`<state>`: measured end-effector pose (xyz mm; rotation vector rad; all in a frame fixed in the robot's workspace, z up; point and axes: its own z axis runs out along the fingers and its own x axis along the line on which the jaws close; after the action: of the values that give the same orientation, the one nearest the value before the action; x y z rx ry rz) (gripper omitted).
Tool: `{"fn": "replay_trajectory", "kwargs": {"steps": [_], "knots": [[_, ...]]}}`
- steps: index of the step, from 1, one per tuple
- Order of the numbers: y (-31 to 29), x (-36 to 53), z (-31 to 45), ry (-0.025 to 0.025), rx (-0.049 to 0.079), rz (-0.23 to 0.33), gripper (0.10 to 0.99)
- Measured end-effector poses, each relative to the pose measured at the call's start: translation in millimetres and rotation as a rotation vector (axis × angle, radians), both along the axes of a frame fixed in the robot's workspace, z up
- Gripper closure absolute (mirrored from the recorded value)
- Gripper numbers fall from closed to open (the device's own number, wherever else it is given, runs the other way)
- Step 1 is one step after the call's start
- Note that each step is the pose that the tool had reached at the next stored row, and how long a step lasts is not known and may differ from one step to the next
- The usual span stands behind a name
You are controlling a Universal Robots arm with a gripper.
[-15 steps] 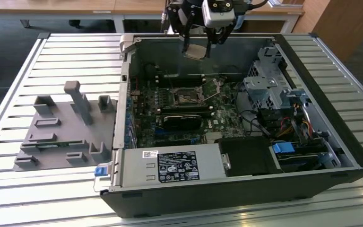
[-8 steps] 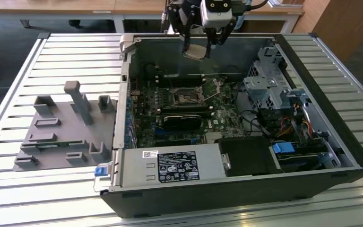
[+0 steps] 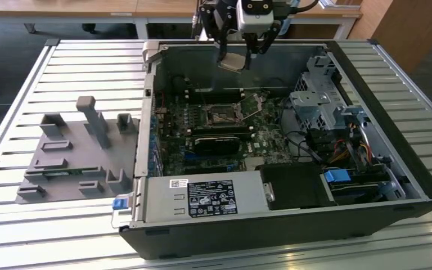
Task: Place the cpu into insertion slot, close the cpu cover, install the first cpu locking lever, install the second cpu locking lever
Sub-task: 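Place the cpu into insertion slot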
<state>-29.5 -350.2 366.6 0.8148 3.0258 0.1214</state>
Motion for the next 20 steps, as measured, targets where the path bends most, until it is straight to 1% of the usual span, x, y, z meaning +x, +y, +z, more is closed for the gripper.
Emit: {"fn": "replay_trajectory", "kwargs": {"steps": [20], "knots": [[0.0,0.0,-0.4,0.0,-0.001,-0.102,0.545]]}}
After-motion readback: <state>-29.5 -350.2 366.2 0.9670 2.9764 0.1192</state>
